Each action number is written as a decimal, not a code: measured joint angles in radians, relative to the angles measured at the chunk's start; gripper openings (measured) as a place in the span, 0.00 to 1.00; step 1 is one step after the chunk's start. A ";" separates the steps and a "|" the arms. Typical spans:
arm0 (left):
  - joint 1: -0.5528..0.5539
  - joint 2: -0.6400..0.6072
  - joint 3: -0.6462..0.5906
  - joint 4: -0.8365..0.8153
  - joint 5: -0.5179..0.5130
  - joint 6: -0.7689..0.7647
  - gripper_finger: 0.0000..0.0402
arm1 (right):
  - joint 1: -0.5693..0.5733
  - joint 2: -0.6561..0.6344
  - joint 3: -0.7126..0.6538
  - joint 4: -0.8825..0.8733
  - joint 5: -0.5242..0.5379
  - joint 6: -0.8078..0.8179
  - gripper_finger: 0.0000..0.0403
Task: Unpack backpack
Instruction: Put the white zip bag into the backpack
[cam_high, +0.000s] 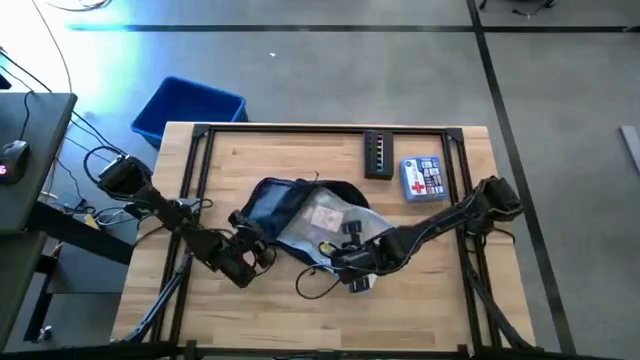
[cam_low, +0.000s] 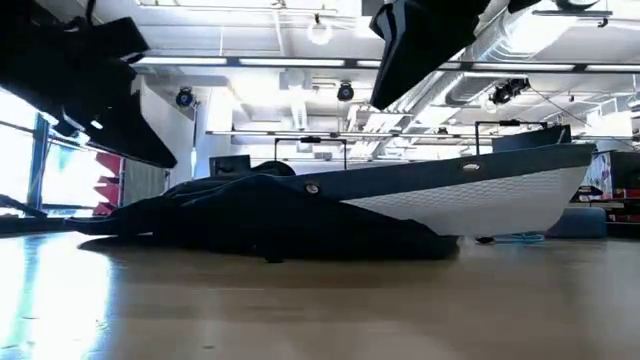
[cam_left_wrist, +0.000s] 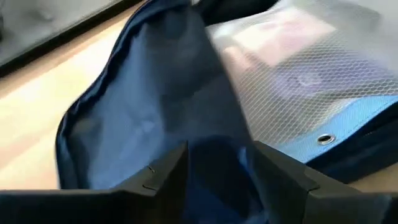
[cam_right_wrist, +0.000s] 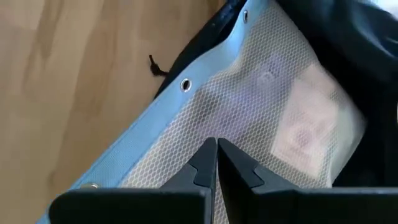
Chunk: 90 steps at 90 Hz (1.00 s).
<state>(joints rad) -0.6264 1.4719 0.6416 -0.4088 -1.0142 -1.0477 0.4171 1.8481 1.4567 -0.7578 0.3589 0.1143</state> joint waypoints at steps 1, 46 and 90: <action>0.006 0.000 -0.003 0.020 0.000 0.026 0.41 | 0.000 0.000 0.000 0.000 0.000 0.000 0.00; 0.302 0.045 -0.029 0.322 0.220 0.544 0.59 | 0.003 0.000 0.000 0.016 0.000 0.008 0.00; 0.340 0.134 0.016 0.241 0.255 0.532 0.03 | 0.002 0.000 0.000 0.043 0.001 0.008 0.00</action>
<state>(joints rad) -0.2861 1.6062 0.6580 -0.1676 -0.7589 -0.5155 0.4196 1.8481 1.4567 -0.7147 0.3595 0.1223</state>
